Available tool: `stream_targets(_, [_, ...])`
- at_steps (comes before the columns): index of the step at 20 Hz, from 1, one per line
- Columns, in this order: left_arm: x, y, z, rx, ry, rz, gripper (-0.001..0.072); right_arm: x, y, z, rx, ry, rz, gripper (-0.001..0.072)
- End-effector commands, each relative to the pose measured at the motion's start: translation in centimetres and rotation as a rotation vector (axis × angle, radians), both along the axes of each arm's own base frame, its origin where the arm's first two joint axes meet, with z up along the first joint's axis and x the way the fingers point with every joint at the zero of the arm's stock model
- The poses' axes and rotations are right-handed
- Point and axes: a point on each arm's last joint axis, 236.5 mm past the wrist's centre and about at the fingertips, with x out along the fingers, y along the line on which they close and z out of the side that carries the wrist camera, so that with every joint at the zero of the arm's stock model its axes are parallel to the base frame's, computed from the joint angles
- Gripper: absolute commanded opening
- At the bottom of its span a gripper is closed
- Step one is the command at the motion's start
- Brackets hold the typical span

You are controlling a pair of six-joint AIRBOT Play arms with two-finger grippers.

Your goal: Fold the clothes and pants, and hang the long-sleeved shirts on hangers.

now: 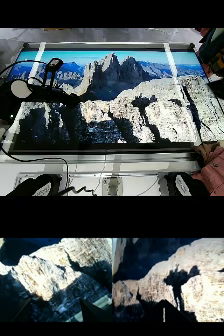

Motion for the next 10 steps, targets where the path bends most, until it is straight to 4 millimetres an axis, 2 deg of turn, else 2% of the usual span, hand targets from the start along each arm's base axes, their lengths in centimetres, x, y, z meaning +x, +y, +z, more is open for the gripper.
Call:
stream_targets(1, [0.0, 0.0, 0.1, 0.0, -0.002, 0.0, 0.0692, 1.1, 6.5, -4.7, -0.22, 0.094, 0.253, 0.0017])
stream_targets(3, [0.0, 0.0, 0.1, 0.0, -0.002, 0.0, 0.0691, 2.6, 8.0, -7.1, -0.395, 0.114, 0.307, 0.0017])
stream_targets(5, [0.0, 0.0, 0.1, 0.0, -0.002, 0.0, 0.0691, 4.4, 7.9, -9.2, -0.478, 0.156, 0.227, 0.0017])
stream_targets(7, [0.0, 0.0, 0.1, 0.0, -0.002, 0.0, 0.0691, 5.6, 6.9, -10.9, -0.457, 0.213, 0.087, 0.0018])
stream_targets(10, [0.0, 0.0, 0.1, 0.0, -0.002, 0.0, 0.0692, 6.1, 6.6, -12.3, -0.433, 0.258, 0.059, 0.0019])
